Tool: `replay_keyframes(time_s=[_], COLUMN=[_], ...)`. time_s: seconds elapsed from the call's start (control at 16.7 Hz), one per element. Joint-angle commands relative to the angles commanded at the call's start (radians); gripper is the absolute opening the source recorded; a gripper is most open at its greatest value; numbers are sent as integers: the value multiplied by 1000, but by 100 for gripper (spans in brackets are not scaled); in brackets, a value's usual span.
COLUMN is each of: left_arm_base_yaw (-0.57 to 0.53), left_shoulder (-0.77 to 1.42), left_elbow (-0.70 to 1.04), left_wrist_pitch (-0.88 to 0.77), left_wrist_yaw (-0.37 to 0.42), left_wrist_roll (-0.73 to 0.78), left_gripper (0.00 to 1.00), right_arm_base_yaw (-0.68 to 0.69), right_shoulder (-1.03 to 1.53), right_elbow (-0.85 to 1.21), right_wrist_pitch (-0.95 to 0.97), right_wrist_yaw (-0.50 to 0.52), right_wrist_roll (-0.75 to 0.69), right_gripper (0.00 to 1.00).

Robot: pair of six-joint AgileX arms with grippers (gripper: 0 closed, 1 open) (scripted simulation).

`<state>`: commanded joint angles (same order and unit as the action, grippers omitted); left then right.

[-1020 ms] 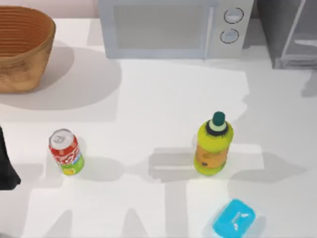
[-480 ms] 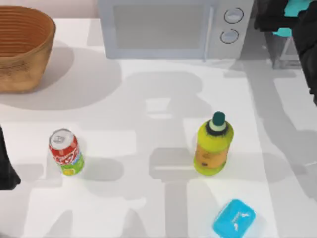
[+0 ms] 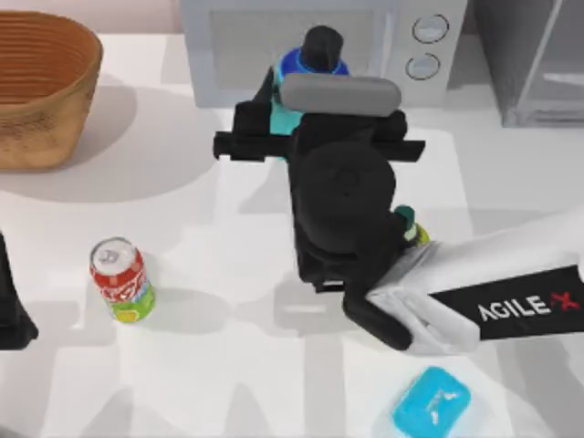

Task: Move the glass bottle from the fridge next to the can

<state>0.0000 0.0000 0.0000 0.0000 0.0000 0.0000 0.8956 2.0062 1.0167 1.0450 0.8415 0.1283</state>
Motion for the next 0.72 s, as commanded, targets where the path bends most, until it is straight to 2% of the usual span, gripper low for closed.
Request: replay_keyframes(time_s=[0.18,0.36,0.72], left_arm_base_yaw=[0,0,0], left_shoulder=[0,0,0], left_elbow=[0,0,0], left_wrist_pitch=[0,0,0], left_wrist_yaw=[0,0,0], left_wrist_roll=[0,0,0], left_gripper=[100,100,100], right_arm_base_yaw=[159,233,240], right_shoulder=[81,153,174], right_elbow=[4,-22,-33], right_wrist_pitch=[-13,-26,-30], right_wrist_yaw=[177,295,321], right_wrist_roll=[21,36,41], right_gripper=[0,0,0])
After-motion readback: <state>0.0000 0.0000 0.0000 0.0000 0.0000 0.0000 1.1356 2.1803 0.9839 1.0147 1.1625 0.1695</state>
